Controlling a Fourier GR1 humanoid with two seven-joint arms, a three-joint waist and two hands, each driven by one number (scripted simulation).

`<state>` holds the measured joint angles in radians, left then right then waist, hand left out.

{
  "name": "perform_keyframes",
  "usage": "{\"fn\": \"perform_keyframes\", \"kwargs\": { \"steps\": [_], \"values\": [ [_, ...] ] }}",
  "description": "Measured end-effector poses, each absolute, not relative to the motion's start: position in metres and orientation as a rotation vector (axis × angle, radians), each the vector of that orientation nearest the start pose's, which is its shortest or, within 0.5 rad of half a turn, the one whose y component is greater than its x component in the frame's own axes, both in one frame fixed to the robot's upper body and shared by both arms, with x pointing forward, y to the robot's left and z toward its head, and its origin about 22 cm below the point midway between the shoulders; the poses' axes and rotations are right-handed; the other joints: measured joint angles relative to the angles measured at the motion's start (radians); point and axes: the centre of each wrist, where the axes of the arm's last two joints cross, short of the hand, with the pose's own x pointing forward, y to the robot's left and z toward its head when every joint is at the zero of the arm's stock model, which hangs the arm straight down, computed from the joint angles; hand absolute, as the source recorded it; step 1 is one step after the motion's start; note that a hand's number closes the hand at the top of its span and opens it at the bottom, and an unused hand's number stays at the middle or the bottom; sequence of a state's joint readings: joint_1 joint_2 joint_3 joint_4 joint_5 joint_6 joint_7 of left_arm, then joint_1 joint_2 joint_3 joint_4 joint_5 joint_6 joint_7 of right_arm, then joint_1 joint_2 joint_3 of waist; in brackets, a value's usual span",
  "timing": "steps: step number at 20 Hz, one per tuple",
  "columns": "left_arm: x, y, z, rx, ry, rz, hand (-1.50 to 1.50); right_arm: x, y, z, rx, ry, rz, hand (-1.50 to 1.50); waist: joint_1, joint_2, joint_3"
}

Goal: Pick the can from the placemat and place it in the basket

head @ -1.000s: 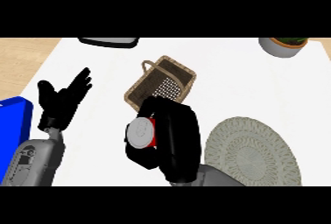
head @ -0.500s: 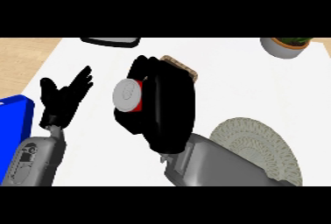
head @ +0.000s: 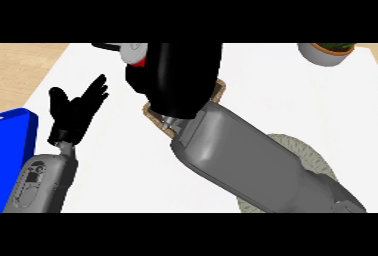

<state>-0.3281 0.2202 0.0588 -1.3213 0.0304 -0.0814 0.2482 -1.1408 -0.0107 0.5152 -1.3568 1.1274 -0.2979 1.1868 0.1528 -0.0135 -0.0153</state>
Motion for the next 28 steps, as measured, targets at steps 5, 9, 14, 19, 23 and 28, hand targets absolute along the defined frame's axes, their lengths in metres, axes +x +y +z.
{"fn": "perform_keyframes", "kwargs": {
  "steps": [5, 9, 14, 19, 23, 28],
  "values": [
    [0.324, 0.266, 0.043, 0.091, -1.385, -0.213, 0.00, 0.319, 0.034, 0.270, -1.261, -1.751, 0.330, 1.50, 0.002, 0.006, 0.002],
    [0.325, 0.266, 0.044, 0.091, -1.395, -0.212, 0.00, 0.331, 0.040, 0.284, -1.313, -1.703, 0.326, 1.50, 0.002, 0.014, 0.004],
    [0.324, 0.268, 0.043, 0.099, -1.399, -0.199, 0.00, 0.341, 0.046, 0.294, -1.352, -1.668, 0.341, 1.50, -0.009, 0.016, 0.006],
    [0.325, 0.272, 0.043, 0.102, -1.403, -0.190, 0.00, 0.349, 0.047, 0.292, -1.352, -1.647, 0.345, 1.50, -0.018, 0.020, 0.008],
    [0.323, 0.277, 0.043, 0.122, -1.395, -0.169, 0.00, 0.360, 0.042, 0.287, -1.381, -1.622, 0.313, -1.50, -0.041, 0.016, 0.009],
    [0.322, 0.278, 0.042, 0.125, -1.397, -0.158, 0.00, 0.375, 0.029, 0.274, -1.380, -1.569, 0.265, -1.50, -0.051, 0.017, 0.011]
  ]
}}
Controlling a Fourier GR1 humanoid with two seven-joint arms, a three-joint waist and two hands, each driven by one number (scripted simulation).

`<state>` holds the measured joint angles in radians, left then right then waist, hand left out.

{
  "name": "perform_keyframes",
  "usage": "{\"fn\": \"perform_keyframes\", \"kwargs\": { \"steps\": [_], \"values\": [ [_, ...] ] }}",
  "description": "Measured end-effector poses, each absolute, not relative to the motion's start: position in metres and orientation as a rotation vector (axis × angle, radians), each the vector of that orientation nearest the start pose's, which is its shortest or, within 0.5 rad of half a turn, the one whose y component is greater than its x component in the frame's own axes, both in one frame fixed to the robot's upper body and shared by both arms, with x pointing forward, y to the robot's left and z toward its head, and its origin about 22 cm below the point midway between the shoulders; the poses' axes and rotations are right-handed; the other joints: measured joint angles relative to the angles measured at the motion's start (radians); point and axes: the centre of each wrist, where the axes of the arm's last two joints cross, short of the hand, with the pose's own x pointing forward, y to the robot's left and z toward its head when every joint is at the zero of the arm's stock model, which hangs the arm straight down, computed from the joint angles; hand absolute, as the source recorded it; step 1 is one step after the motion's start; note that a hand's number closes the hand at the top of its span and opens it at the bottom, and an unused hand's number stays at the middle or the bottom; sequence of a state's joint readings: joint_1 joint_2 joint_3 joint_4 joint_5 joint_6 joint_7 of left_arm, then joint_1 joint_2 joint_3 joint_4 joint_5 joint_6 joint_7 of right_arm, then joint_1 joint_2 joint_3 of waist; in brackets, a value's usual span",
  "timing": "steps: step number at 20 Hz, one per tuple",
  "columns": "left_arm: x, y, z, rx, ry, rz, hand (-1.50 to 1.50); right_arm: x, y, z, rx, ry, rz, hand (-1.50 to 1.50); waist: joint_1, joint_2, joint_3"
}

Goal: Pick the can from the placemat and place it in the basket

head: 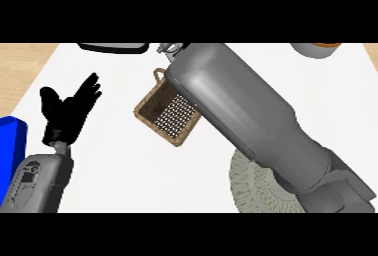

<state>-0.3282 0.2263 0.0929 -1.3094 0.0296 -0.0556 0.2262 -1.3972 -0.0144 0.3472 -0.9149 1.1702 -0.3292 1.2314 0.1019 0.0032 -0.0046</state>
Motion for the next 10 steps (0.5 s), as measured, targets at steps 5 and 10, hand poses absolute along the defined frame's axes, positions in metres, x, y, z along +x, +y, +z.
{"fn": "perform_keyframes", "kwargs": {
  "steps": [5, 10],
  "values": [
    [0.3217, 0.2766, 0.0433, 0.124, -1.397, -0.162, 0.00, 0.3773, 0.0288, 0.2646, -1.368, -1.584, 0.253, -1.50, 0.007, 0.003, 0.000],
    [0.3194, 0.2827, 0.0412, 0.133, -1.397, -0.153, 0.00, 0.3775, 0.0264, 0.2699, -1.339, -1.652, 0.166, -1.50, -0.004, 0.001, 0.001]
  ]
}}
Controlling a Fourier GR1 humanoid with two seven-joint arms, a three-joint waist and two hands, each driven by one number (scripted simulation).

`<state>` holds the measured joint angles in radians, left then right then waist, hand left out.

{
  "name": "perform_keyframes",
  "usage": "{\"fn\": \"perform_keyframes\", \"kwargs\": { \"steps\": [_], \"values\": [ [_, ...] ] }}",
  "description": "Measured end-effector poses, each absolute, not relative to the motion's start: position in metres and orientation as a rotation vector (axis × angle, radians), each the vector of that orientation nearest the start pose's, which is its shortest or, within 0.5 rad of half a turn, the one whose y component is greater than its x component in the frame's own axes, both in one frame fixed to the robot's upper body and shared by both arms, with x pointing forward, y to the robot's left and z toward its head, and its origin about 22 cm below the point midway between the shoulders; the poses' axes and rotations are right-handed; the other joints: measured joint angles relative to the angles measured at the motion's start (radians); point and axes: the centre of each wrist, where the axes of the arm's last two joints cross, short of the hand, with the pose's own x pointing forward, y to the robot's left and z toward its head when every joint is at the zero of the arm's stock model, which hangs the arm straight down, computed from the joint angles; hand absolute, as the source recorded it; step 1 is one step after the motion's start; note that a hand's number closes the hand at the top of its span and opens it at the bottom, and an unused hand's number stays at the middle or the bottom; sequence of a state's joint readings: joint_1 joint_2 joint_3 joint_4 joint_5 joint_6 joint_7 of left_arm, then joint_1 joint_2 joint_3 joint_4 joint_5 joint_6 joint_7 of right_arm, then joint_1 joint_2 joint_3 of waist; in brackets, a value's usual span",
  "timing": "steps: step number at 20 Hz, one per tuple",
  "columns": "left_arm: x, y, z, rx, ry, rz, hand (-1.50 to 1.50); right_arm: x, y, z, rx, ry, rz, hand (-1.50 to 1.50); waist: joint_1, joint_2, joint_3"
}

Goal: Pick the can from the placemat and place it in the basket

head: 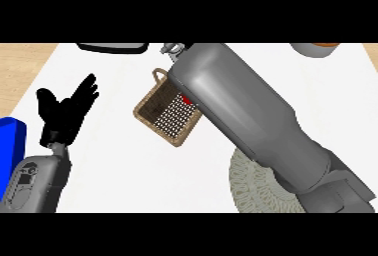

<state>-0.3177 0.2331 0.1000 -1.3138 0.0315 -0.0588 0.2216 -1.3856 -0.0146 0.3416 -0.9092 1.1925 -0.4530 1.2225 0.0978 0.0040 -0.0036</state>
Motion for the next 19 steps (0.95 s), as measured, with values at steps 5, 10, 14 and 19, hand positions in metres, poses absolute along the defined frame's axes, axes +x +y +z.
{"fn": "perform_keyframes", "kwargs": {
  "steps": [5, 10, 14, 19],
  "values": [
    [0.315, 0.293, 0.039, 0.153, -1.382, -0.127, 0.00, 0.375, 0.014, 0.293, -1.274, -1.737, -0.032, -1.50, -0.036, -0.014, 0.002],
    [0.309, 0.305, 0.034, 0.179, -1.363, -0.093, 0.00, 0.369, -0.006, 0.304, -1.193, -1.763, -0.220, -1.50, -0.076, -0.028, 0.004],
    [0.303, 0.315, 0.032, 0.198, -1.352, -0.075, 0.00, 0.356, -0.023, 0.298, -1.110, -1.757, -0.297, -1.50, -0.099, -0.038, 0.005],
    [0.295, 0.320, 0.025, 0.208, -1.338, -0.060, 0.00, 0.332, -0.038, 0.276, -1.012, -1.733, -0.296, -1.50, -0.124, -0.047, 0.006]
  ]
}}
